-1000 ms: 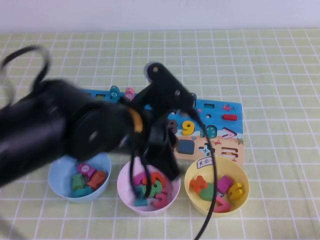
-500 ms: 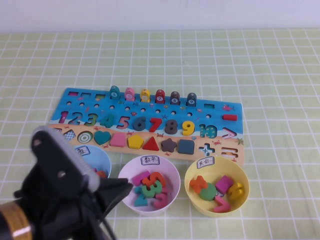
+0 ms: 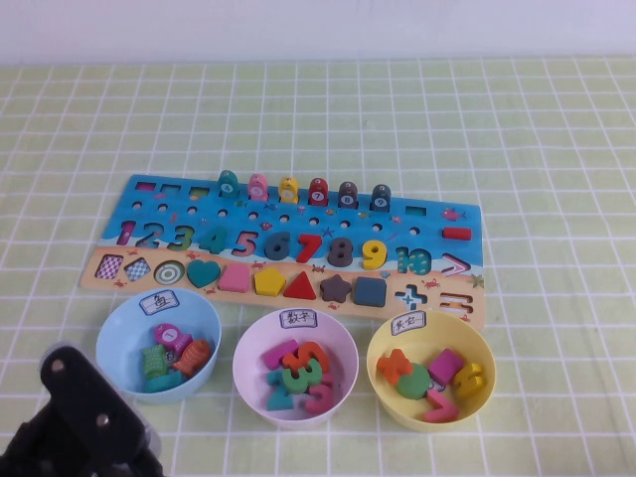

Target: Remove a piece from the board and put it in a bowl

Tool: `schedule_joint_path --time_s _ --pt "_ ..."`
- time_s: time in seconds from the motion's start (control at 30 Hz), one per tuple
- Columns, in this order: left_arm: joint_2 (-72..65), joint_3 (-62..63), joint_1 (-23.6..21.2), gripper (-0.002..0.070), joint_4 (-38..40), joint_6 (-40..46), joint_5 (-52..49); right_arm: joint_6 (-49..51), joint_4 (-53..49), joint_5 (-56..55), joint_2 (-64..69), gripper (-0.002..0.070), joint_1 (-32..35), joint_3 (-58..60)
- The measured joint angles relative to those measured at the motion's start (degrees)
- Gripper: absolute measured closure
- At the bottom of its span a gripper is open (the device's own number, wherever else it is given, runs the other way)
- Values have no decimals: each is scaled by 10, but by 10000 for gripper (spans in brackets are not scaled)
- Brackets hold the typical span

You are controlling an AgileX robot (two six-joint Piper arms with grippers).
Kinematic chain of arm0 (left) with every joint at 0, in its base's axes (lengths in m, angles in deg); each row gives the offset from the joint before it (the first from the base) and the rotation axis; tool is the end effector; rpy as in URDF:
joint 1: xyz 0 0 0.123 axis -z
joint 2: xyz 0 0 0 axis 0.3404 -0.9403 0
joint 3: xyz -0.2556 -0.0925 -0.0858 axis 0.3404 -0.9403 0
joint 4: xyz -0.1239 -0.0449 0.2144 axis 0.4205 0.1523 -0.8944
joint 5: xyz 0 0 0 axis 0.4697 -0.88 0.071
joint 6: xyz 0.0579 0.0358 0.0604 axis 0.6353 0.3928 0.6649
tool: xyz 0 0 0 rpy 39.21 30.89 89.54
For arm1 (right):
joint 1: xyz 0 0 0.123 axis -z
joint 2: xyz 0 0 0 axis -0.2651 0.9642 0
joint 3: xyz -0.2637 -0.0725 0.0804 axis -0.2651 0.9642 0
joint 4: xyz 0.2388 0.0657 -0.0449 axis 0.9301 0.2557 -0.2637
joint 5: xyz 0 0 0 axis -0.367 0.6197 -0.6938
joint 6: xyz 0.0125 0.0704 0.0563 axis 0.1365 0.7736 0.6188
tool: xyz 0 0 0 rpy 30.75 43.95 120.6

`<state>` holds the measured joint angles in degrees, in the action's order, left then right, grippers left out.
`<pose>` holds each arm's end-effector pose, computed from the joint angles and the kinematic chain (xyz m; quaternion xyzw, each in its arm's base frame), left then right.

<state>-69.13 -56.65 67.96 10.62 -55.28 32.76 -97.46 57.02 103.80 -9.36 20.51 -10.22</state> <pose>0.0865 -0.0987 0.2573 0.3534 0.8736 -0.1550 0.2966 0.0520 0.0022 0.1698 0.0333 0.8103 0.0179 0.5848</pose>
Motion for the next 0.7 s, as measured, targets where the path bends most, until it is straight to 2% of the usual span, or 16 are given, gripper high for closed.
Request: schedule_joint_path --time_s 0.23,0.43,0.53,0.7 --pt "-1 -1 0 677 -19 -1 -27 0 0 0 0 694 0 0" --pt "64 -20 -8 677 -80 -102 19 0 0 0 0 694 0 0" --pt "139 -46 -55 677 -92 -118 68 0 0 0 0 694 0 0" --pt "273 -121 -181 677 -90 -121 142 0 0 0 0 694 0 0"
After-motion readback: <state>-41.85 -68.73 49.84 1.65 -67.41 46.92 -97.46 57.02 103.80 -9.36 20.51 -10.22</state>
